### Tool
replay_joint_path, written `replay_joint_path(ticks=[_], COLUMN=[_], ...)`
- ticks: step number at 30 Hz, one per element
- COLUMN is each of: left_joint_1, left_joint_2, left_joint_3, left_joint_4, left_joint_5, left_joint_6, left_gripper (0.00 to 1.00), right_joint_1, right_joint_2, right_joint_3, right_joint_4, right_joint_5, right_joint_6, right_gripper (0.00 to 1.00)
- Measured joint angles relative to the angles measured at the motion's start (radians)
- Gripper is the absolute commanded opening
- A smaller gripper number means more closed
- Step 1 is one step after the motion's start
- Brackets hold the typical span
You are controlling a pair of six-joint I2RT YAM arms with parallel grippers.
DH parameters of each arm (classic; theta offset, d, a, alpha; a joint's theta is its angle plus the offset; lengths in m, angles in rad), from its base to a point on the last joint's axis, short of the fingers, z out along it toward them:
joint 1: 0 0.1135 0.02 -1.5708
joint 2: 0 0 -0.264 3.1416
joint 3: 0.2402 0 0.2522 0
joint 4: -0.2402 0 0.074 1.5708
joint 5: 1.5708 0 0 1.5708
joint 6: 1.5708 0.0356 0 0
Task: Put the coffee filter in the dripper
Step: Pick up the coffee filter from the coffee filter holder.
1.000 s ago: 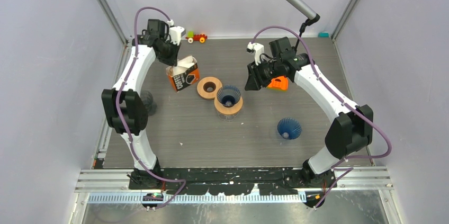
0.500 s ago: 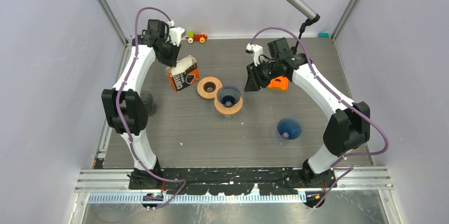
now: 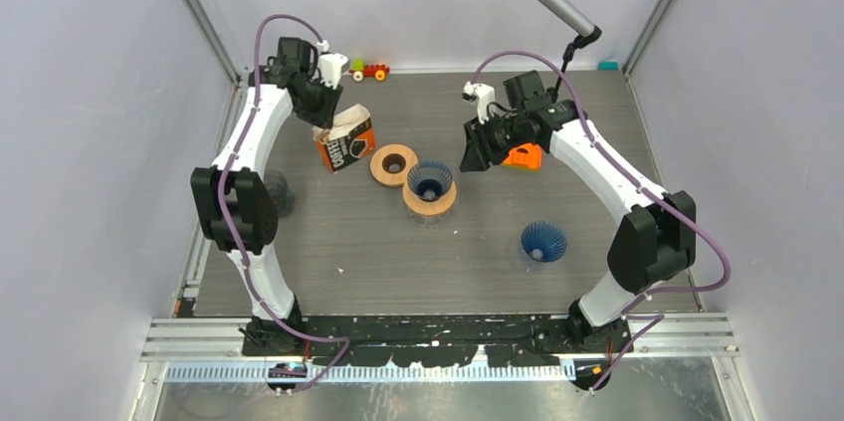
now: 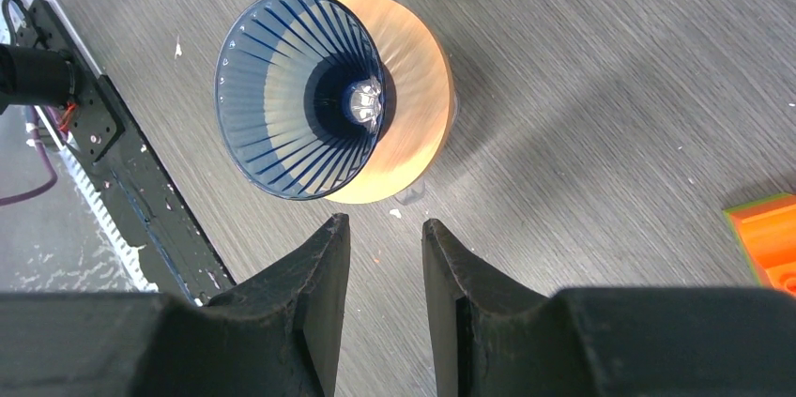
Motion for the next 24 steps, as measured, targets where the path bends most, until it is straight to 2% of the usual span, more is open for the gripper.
replay_joint_path(ticks=[24], left_joint_1=[-0.013], left_joint_2=[0.097], left_joint_3=[0.035], left_joint_4=[0.000], left_joint_5=[0.000], left_joint_6=[0.018], left_gripper=[0.30], right_joint_1=[-0.001], right_joint_2=[0.021], right_joint_3=[0.000], right_joint_4=[-0.003], right_joint_5=[0.000], right_joint_6=[0.000], right_gripper=[0.39])
